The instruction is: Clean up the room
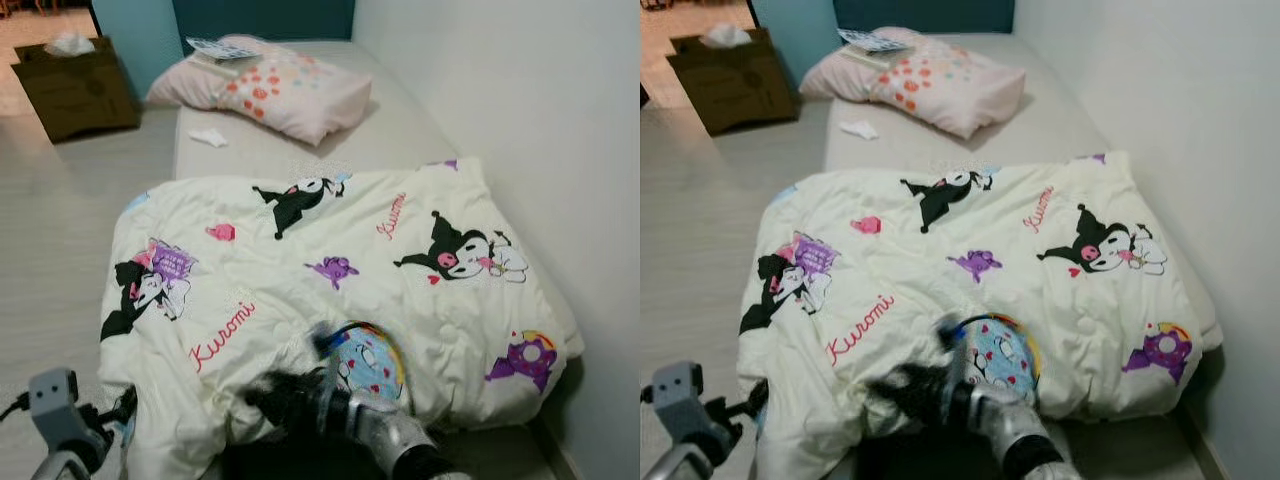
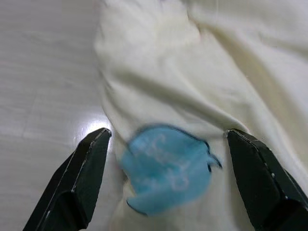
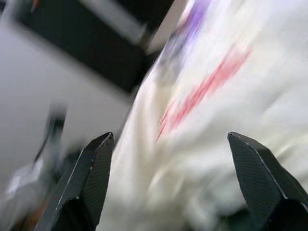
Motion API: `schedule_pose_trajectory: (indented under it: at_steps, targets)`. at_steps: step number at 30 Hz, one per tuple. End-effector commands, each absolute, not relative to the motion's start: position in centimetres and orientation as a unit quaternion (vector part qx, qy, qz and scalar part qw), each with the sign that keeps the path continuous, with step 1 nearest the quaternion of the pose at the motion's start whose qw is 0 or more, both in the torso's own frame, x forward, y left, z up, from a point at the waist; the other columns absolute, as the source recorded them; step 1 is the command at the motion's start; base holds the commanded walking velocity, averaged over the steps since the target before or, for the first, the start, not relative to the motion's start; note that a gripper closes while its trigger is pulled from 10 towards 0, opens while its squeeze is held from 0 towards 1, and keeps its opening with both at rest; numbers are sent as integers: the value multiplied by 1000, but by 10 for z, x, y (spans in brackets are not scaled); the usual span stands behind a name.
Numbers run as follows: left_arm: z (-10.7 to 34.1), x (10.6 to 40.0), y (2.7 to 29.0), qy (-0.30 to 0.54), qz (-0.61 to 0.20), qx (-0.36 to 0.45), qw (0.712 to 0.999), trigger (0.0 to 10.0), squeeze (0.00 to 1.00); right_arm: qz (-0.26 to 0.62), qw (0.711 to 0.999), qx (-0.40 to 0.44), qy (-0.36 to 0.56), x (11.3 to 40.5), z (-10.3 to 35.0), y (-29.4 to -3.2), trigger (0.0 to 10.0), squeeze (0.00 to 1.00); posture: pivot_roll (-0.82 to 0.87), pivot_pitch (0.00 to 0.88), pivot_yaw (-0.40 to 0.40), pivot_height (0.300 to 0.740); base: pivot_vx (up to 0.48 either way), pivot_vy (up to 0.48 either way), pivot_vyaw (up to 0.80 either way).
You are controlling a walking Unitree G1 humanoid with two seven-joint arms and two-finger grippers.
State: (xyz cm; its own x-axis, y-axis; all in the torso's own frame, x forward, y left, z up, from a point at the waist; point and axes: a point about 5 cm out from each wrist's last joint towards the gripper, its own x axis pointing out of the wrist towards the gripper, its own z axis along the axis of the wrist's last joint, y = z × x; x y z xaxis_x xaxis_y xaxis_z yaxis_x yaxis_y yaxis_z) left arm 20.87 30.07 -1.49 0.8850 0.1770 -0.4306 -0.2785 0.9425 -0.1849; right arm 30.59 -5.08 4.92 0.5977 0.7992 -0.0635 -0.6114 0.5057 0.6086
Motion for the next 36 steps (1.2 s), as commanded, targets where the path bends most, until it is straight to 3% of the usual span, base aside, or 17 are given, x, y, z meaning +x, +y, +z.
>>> schedule_pose_trajectory:
  at_steps: [1, 4, 7, 13, 14, 23, 28, 36]
  targets:
    - [-27, 201, 292, 243, 114, -113, 957, 10000, 0, 370, 866, 290, 169, 312, 51, -44, 10000, 0, 68, 27, -60, 566, 0, 0, 0]
    - [-33, 196, 291, 263, 120, -104, 952, 10000, 0, 332, 884, 279, 175, 316, 48, -55, 10000, 0, 60, 17, -61, 566, 0, 0, 0]
    - [-48, 178, 292, 321, 148, -82, 932, 10000, 0, 259, 912, 253, 193, 320, 38, -84, 10000, 0, 49, 0, -62, 566, 0, 0, 0]
    - [-56, 164, 295, 355, 169, -81, 916, 10000, 0, 240, 914, 261, 200, 318, 33, -96, 10000, 0, 23, 0, -51, 566, 0, 0, -250]
    - [-64, 149, 298, 383, 195, -77, 900, 10000, 0, 222, 917, 261, 204, 316, 29, -104, 10000, 0, 11, 0, -46, 574, 0, 0, -406]
    - [-67, 130, 310, 406, 250, -62, 877, 10000, 0, 197, 920, 256, 219, 312, 21, -109, 10000, 0, 4, 0, -46, 591, 0, 0, -90]
    - [-57, 117, 339, 406, 330, -13, 852, 10000, 0, 166, 919, 234, 270, 296, 0, -116, 10000, 0, 17, 0, -56, 609, 0, 0, 0]
    - [-56, 108, 346, 433, 340, 44, 834, 10000, 0, 160, 915, 223, 295, 287, -10, -116, 10000, 0, 29, 0, -65, 632, 0, 0, 0]
